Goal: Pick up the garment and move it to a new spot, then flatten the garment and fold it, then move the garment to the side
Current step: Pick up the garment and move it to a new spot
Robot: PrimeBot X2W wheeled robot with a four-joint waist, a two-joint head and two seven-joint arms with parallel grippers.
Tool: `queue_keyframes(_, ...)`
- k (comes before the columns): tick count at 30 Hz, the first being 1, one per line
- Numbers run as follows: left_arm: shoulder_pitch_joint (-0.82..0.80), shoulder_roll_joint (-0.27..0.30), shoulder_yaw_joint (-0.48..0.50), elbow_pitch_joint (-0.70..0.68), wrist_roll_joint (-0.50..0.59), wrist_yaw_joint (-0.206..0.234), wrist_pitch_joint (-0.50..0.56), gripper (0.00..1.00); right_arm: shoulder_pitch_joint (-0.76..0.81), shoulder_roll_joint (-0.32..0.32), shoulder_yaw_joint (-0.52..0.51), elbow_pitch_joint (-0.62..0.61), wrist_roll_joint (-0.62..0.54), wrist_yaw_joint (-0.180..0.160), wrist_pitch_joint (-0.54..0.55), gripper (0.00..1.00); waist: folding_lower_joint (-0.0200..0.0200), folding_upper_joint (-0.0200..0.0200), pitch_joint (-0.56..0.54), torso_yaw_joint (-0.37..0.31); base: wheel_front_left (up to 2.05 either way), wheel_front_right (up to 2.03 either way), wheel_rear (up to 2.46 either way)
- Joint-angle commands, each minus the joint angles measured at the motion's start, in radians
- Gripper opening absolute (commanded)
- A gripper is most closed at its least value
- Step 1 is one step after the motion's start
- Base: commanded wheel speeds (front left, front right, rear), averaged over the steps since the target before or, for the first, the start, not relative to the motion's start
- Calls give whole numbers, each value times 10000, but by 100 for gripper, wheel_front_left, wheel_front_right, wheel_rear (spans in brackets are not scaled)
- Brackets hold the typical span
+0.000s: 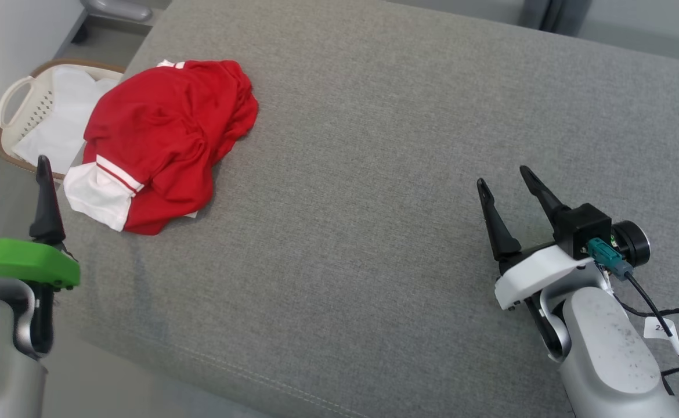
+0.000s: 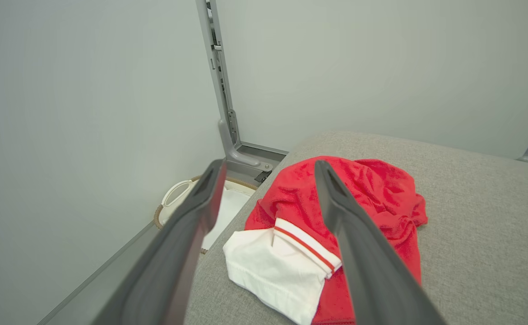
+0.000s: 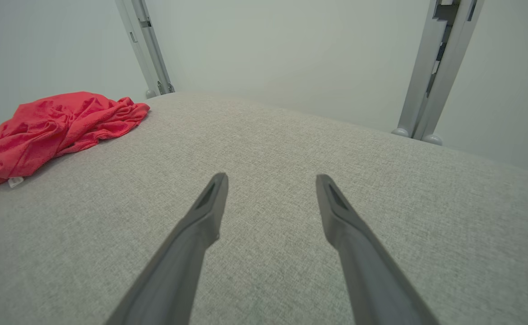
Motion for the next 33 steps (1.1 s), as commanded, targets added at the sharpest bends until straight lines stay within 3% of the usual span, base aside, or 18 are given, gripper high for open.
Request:
queue_keyframes(1,-410,300,-231,206,-253,-32,15,100,-181,-65,25,-74,-77,-15,-49,100,0,0,671,-545,0,0,0)
queue_keyframes(10,-2304,1951,-2353,1801,-2314,-33,10,100,-884,-57,301,-501,-387,-15,-49,100,0,0,1931,-1560,0,0,0)
queue_keyframes(15,-2870,2494,-3653,2639,-4040,-33,216,100,-1110,-53,416,-712,-494,-15,-49,100,0,0,2452,-2103,0,0,0)
queue_keyframes(20,-3048,2875,-4744,3220,-5517,-32,934,100,-1199,-56,322,-950,-536,-15,-49,100,0,0,2798,-2574,0,0,0)
queue_keyframes(26,-2735,2766,-5434,3901,-6991,-32,2100,100,-968,-76,165,-995,-472,-17,-26,100,0,0,2781,-2855,0,0,0)
queue_keyframes(27,-2710,2818,-5610,3980,-7004,-34,2064,45,-921,-74,142,-968,-452,-15,-25,100,0,0,2726,-2875,0,0,0)
queue_keyframes(28,-2697,2828,-5726,4030,-7005,-32,1967,33,-890,-74,125,-943,-436,-15,-25,100,0,0,2672,-2890,0,0,0)
queue_keyframes(29,-2704,2841,-5808,4086,-7048,-32,1837,0,-863,-74,93,-919,-407,-17,-25,100,0,0,2614,-2898,0,0,0)
queue_keyframes(33,-3203,3114,-6095,4138,-6841,-32,663,0,-732,-63,33,-842,-287,-15,-26,100,0,0,2191,-2907,0,0,0)
